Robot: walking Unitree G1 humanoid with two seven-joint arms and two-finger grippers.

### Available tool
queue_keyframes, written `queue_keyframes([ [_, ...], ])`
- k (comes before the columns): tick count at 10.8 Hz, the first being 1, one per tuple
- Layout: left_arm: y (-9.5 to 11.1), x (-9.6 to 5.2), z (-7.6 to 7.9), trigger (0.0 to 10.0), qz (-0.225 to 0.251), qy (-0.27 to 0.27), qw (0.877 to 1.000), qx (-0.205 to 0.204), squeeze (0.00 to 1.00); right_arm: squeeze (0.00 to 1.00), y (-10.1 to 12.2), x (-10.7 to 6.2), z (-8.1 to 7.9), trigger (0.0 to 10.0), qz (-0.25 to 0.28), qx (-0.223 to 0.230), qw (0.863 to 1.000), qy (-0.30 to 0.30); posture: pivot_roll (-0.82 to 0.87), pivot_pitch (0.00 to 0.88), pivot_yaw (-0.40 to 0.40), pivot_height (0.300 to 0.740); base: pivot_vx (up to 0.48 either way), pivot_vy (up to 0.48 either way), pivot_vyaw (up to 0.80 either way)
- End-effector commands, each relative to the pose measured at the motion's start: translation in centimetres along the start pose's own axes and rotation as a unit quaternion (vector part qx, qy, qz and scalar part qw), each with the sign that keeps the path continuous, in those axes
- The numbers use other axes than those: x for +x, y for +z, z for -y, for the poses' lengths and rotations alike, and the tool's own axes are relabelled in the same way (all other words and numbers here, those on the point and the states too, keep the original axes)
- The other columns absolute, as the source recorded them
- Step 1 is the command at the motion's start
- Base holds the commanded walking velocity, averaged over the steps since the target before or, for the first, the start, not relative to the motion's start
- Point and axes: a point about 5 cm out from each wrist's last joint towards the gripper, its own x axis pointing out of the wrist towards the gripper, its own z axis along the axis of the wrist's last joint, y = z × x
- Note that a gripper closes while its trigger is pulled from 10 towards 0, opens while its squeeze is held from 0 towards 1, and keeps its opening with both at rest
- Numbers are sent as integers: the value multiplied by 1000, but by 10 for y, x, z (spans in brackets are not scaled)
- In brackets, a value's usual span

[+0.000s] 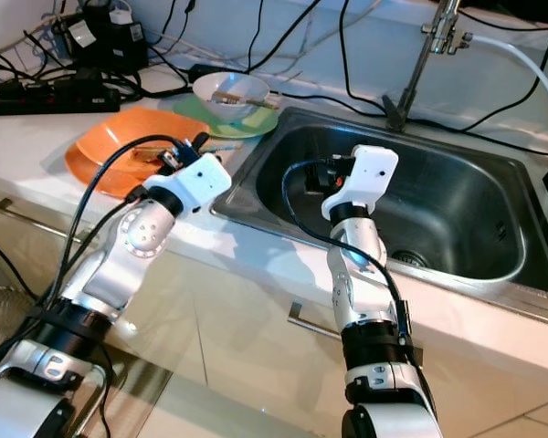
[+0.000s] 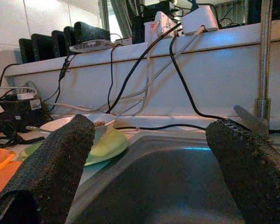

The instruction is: Kitchen organization

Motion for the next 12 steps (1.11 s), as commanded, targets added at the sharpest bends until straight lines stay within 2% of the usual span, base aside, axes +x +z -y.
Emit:
queue_keyframes([
  [1,5,4,-4,8275,2,7,1000,5,0,0,5,2,2,10000,11,1,1000,-2,193,16,-49,725,0,0,0],
  [2,7,5,-2,1882,1,7,1000,4,0,0,5,2,2,10000,11,0,1000,-2,191,16,-50,725,0,0,0],
  [3,9,5,0,0,3,6,1000,1,0,0,5,2,2,10000,11,0,1000,-2,190,16,-51,725,0,0,0],
  [7,8,6,0,0,-5,7,1000,2,0,0,5,2,2,10000,9,0,1000,-1,190,16,-52,725,0,0,0],
  [9,2,6,-2,0,-31,13,999,3,0,0,5,2,2,10000,8,1,1000,-2,191,16,-52,725,0,0,0],
  [10,-2,6,-2,4314,-45,15,999,5,0,0,4,2,1,10000,8,2,1000,-1,190,15,-51,725,0,0,0],
  [11,-3,6,-2,10000,-50,16,999,8,0,0,4,2,2,10000,8,2,1000,-1,190,15,-52,725,0,0,0],
  [12,-4,6,-2,10000,-50,16,999,7,0,0,4,2,2,10000,8,2,1000,-1,191,16,-54,725,0,0,0],
])
